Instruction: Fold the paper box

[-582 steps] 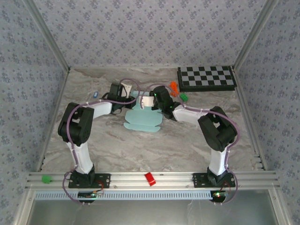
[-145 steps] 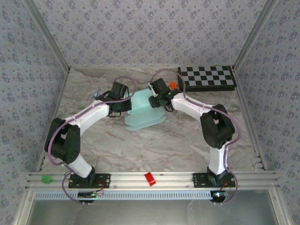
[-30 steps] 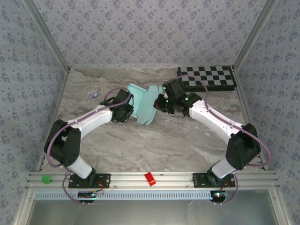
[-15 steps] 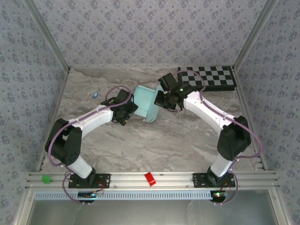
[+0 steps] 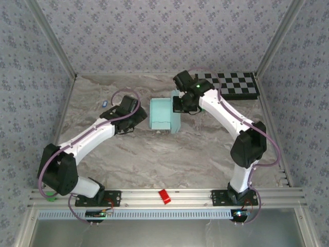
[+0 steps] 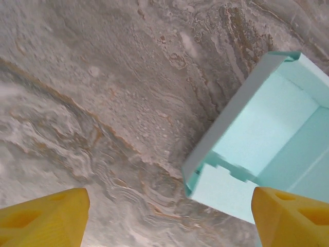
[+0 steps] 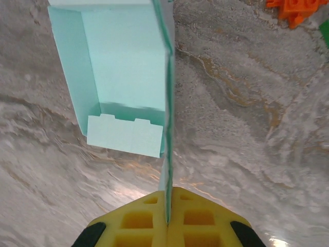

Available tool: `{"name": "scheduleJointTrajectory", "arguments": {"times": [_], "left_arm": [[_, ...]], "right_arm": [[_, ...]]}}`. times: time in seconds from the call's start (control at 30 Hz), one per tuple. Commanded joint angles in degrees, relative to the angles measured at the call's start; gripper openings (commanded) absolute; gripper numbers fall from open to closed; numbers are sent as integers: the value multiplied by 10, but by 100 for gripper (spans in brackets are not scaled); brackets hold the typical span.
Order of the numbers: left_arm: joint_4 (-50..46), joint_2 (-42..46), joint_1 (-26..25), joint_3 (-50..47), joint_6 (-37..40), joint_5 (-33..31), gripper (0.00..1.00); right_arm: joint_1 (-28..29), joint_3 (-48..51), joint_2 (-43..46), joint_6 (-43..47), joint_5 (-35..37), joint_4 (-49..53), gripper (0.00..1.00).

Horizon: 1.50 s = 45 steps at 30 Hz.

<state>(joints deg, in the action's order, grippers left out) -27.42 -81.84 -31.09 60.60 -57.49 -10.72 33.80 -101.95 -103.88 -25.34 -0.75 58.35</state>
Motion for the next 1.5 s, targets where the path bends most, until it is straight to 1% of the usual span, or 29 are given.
{"name": "scheduleJointTrajectory", "arguments": {"times": [0.0,0.1,0.2,0.33,0.47,0.57,0.67,0.83,0.93,1.0,1.07,1.33,1.47], "left_arm": [[-25,9,18,22,139,9,81],[-21,8,40,22,201,51,80],[-32,1,60,27,231,76,78],[-40,-7,77,29,249,89,76],[-35,-19,88,25,256,98,76],[-30,-33,93,26,259,110,76],[-27,-47,93,30,259,116,75],[-21,-59,93,26,255,120,73],[-7,-56,93,8,247,121,72],[5,-52,93,-7,240,125,69],[15,-50,93,-20,232,131,67],[79,-47,91,-71,218,210,56],[107,-45,85,-92,212,230,53]], "right_arm": [[8,-43,-13,129,22,85,0],[8,-78,-30,185,3,129,0],[10,-117,-51,231,1,169,0],[19,-139,-62,311,12,183,0],[40,-142,-61,400,9,188,0],[57,-146,-67,447,15,191,0],[72,-159,-84,490,39,199,0],[92,-204,-124,533,86,227,0],[101,-237,-152,560,117,238,0],[104,-250,-167,580,146,239,0],[106,-248,-169,598,158,222,2],[118,-269,-175,603,171,212,14],[122,-274,-171,605,166,205,24]]}}
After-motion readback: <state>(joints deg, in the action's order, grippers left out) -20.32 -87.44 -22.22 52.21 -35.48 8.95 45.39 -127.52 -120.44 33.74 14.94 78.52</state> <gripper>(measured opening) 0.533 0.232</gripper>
